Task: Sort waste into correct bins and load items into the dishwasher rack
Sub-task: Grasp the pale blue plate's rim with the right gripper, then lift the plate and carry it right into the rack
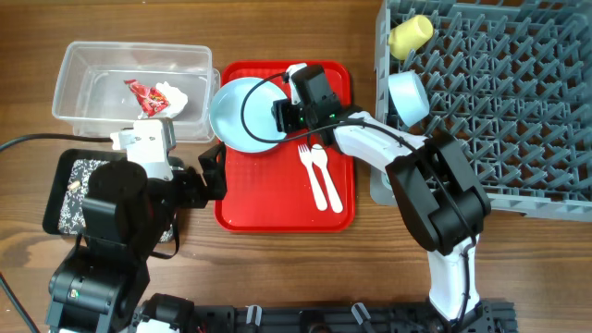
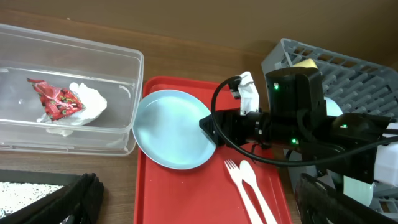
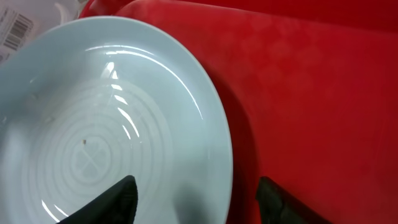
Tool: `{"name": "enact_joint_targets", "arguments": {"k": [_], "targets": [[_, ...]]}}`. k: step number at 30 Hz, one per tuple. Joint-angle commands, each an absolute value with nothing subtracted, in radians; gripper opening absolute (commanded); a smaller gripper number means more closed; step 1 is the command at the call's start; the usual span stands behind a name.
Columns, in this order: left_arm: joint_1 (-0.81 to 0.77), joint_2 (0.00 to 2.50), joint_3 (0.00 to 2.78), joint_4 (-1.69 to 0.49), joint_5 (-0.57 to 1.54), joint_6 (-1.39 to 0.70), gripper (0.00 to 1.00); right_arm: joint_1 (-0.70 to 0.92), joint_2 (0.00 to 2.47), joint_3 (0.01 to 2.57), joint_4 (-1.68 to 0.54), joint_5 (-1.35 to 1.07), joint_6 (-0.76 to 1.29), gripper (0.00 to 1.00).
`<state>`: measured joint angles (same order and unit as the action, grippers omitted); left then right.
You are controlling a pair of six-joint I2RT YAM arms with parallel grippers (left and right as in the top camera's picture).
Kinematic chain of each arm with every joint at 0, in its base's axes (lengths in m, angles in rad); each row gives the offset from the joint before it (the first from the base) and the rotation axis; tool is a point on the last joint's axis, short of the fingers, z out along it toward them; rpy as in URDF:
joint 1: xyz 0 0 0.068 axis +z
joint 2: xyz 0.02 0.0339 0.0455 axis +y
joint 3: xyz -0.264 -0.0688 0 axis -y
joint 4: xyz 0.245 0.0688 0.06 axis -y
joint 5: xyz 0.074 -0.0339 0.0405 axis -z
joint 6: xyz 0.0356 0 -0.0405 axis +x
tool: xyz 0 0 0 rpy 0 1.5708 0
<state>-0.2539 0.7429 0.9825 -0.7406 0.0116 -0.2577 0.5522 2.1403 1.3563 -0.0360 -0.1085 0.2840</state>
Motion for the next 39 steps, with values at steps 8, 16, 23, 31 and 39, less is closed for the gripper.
{"name": "enact_joint_targets", "arguments": {"k": [8,16,23,31,39], "targets": [[-0.249,0.740,0.980,-0.738,0.002,-0.270,1.00,0.553,2.196,1.368,-0.025,-0.099,0.318,0.58],[-0.249,0.740,0.980,-0.738,0.002,-0.270,1.00,0.553,2.211,1.368,-0.018,-0.102,0.345,0.35],[-0.249,0.740,0.980,-0.738,0.002,-0.270,1.00,0.553,2.211,1.368,0.005,-0.102,0.370,0.05],[-0.249,0.740,0.980,-0.739,0.002,-0.270,1.00,0.546,2.193,1.369,0.013,-0.083,0.389,0.04],[-0.249,0.739,0.980,-0.746,0.002,-0.270,1.00,0.511,2.003,1.369,-0.083,0.122,0.356,0.04]]}}
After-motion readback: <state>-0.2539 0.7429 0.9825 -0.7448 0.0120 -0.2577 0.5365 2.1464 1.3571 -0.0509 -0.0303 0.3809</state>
